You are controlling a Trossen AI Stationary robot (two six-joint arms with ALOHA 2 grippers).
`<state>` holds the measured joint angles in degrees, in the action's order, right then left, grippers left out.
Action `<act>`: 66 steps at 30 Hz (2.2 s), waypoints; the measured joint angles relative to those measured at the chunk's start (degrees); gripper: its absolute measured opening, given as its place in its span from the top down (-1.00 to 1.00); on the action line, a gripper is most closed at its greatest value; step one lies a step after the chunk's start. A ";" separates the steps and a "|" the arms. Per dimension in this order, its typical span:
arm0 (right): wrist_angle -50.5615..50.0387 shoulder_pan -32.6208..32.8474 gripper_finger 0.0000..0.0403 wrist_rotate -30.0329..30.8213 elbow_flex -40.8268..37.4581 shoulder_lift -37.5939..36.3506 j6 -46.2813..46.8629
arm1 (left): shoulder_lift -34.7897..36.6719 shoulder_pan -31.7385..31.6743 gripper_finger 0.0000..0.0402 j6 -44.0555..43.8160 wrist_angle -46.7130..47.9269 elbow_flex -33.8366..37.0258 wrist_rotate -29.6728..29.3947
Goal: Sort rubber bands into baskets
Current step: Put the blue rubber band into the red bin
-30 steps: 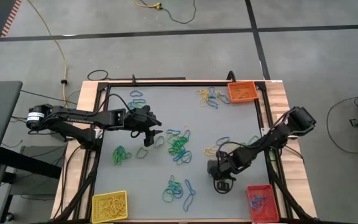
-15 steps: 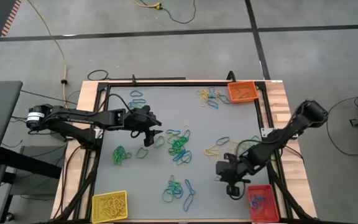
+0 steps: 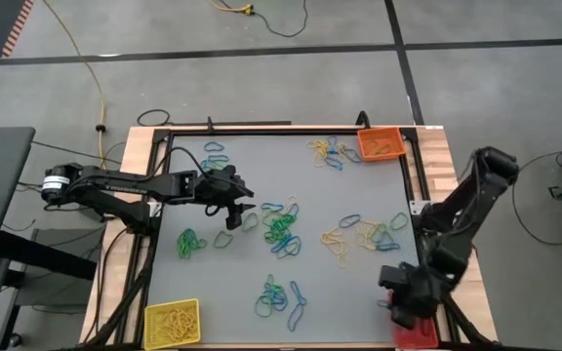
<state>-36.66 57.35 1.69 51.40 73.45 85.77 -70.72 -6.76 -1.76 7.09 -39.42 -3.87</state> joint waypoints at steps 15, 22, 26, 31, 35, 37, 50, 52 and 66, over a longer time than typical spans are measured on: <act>-2.28 11.58 0.72 0.34 0.00 5.79 18.73 | -0.01 0.00 0.11 0.00 -0.01 -0.01 -0.01; -2.34 12.04 0.55 -0.27 0.00 6.49 19.03 | -0.01 0.00 0.11 0.00 -0.01 0.00 0.00; -2.12 12.40 0.35 -0.23 0.00 6.38 19.24 | 0.00 0.00 0.11 0.00 0.00 -0.02 -0.01; -3.14 13.18 0.12 6.12 0.00 6.38 17.30 | 0.00 0.00 0.11 0.00 -0.01 -0.01 -0.01; -4.44 13.50 0.03 13.31 0.00 6.43 15.70 | 0.00 0.00 0.11 0.00 -0.02 -0.02 -0.01; -4.91 13.54 0.02 16.40 0.00 6.43 15.09 | 0.00 0.00 0.11 0.00 0.00 -0.02 0.00; -7.64 9.64 0.05 34.71 -0.04 6.49 -2.49 | 0.00 0.00 0.11 0.00 -0.02 -0.02 -0.01; -8.59 7.74 0.05 35.76 -0.06 6.49 -4.38 | 0.00 0.00 0.11 0.00 0.00 -0.02 0.01; -12.83 -17.24 0.05 36.46 -0.15 6.49 -23.06 | 0.00 0.00 0.11 0.00 -0.01 -0.01 0.00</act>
<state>-49.49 40.11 38.15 51.24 79.94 62.71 -70.72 -6.76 -1.76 7.08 -39.44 -3.88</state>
